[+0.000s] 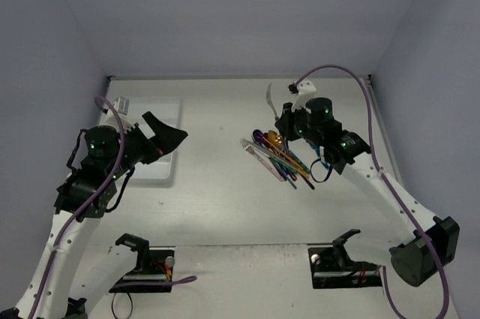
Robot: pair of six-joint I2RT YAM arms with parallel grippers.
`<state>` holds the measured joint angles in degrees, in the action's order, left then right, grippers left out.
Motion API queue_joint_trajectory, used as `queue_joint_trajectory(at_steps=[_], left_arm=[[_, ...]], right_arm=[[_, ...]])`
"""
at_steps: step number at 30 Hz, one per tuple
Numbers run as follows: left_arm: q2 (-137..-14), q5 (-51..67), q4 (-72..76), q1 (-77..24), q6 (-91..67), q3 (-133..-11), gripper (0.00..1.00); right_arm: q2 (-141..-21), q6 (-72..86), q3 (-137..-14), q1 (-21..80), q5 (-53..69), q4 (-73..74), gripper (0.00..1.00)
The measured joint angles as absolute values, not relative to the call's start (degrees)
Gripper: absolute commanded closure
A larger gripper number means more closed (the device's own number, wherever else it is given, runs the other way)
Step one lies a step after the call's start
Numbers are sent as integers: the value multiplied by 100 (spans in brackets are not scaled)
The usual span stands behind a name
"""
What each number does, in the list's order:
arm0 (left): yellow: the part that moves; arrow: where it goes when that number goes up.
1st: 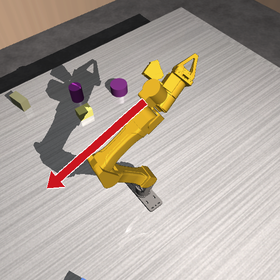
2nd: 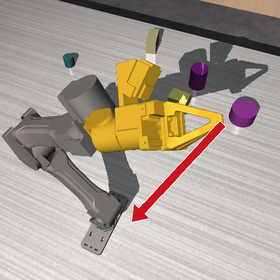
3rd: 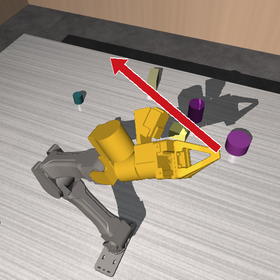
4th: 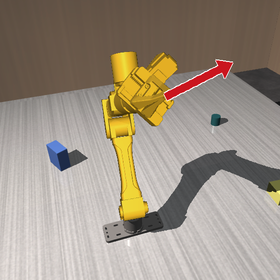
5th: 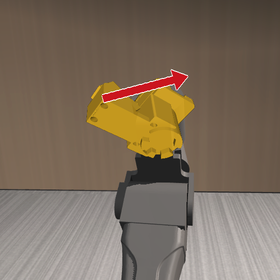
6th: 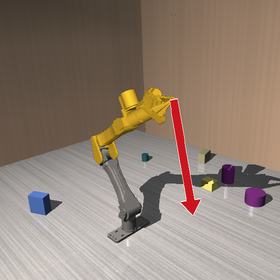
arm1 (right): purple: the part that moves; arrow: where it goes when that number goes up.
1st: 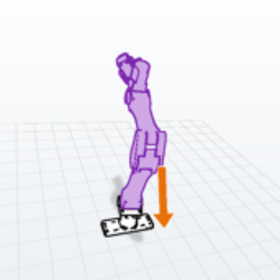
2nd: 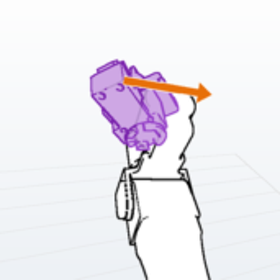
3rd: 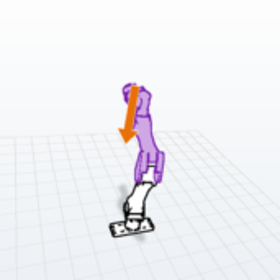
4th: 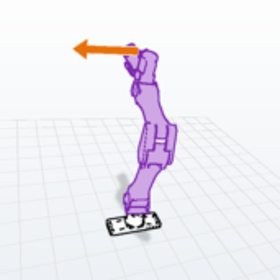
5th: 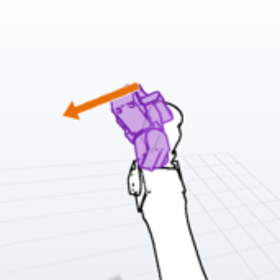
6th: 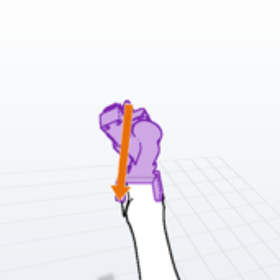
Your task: Sort the eating utensils into containers
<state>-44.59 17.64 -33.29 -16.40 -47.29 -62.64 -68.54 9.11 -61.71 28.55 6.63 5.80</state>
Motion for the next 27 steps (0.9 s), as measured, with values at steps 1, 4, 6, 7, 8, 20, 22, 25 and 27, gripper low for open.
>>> queue_joint_trajectory(at_steps=[1, 4, 6, 7, 8, 20, 22, 25, 27], left_arm=[[-4528, 1710, -3075, -1795, -4918, -6228, 8], [-4860, 1432, -2424, -2398, -5300, -6211, 10], [-5253, 1104, -2063, -2923, -5424, -6311, 13], [-5467, 936, -1918, -3184, -5460, -6387, 15], [-5687, 768, -1794, -3444, -5481, -6474, 18], [-7616, -1006, -1624, -4792, -5634, -7471, 32], [-7711, -1212, -1656, -4922, -5655, -7648, 36], [-7775, -1447, -1669, -5063, -5750, -7762, 44], [-7801, -1567, -1714, -5104, -5821, -7765, 49]], right_arm=[[-6797, 968, -6171, 2964, 724, 584, 100], [-6724, 1107, -6171, 3307, 848, 611, 100], [-6722, 1175, -6171, 3507, 881, 669, 100], [-6722, 1202, -6171, 3600, 893, 696, 100], [-6722, 1222, -6171, 3691, 902, 719, 100], [-6742, 1308, -6178, 4404, 497, 801, 100], [-6744, 1303, -6182, 4451, 405, 803, 100], [-6744, 1274, -6184, 4508, 277, 806, 100], [-6744, 1242, -6184, 4524, 212, 814, 100]])
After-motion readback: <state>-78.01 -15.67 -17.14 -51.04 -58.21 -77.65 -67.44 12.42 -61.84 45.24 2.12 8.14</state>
